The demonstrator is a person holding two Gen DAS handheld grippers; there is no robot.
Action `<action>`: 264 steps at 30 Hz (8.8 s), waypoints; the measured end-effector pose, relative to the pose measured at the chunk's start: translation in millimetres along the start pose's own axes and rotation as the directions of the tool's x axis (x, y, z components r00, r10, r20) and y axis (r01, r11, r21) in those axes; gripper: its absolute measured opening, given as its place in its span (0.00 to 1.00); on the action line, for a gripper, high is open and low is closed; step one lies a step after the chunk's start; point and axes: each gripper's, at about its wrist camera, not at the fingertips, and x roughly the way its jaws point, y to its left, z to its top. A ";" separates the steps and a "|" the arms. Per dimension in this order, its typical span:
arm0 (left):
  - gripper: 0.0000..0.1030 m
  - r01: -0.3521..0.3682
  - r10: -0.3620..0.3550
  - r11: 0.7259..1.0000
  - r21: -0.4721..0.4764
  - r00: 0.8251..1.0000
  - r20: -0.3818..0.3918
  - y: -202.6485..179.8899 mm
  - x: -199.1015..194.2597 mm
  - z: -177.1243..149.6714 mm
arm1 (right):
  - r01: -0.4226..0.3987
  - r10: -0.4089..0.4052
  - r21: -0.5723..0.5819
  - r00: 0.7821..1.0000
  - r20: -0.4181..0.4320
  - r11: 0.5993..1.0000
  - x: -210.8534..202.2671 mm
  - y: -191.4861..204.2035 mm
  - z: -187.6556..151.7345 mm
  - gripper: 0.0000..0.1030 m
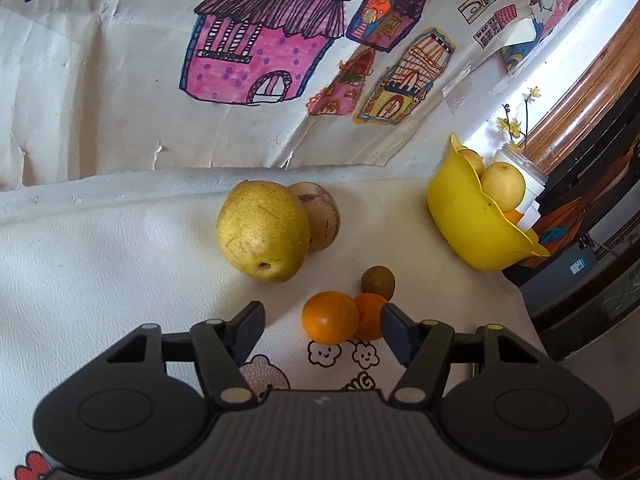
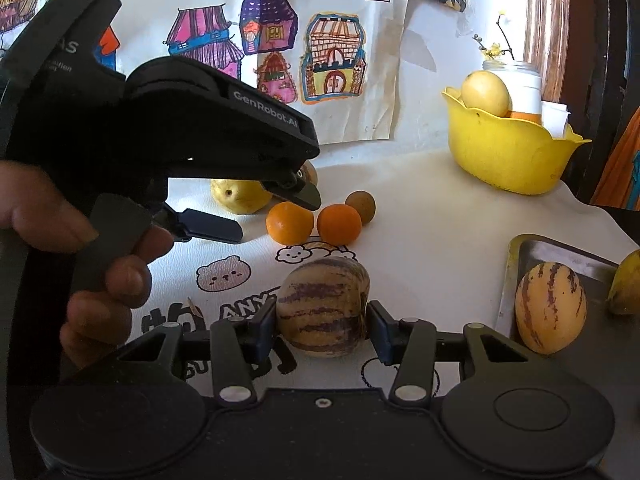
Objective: Organize fruits
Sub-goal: 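Grasp a mandarin orange with the left tool while the right tool grasps the striped pepino melon, then carry the orange in the left tool while the right tool carries the melon to the tray, then lower the orange onto the tray and open the left tool while the right tool releases the melon, then withdraw both open tools from the tray toward the remaining fruits, then grasp the yellow pear with the left tool while the right tool grasps a small brown round fruit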
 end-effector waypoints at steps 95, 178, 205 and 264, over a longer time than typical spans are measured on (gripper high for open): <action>0.33 0.168 -0.054 0.834 0.526 0.973 -0.225 -204.0 11.2 -145.1 | 0.129 -0.200 0.401 0.970 0.139 0.907 -141.0 -144.5 -117.6 0.45; 0.99 -0.222 0.175 0.852 0.474 0.974 0.141 83.4 -193.6 -84.3 | 0.030 -0.030 0.008 1.000 -0.005 1.000 -167.6 36.2 -42.9 0.99; 1.00 -0.212 -0.030 0.576 0.790 0.960 0.280 10.1 -129.9 -46.0 | -0.072 0.122 0.196 0.958 -0.260 0.978 -19.5 -71.0 133.8 0.99; 0.60 -0.080 0.042 0.755 0.651 0.996 0.074 7.2 -7.8 15.2 | -0.140 0.220 0.272 0.932 -0.288 0.952 123.8 -74.4 108.1 0.27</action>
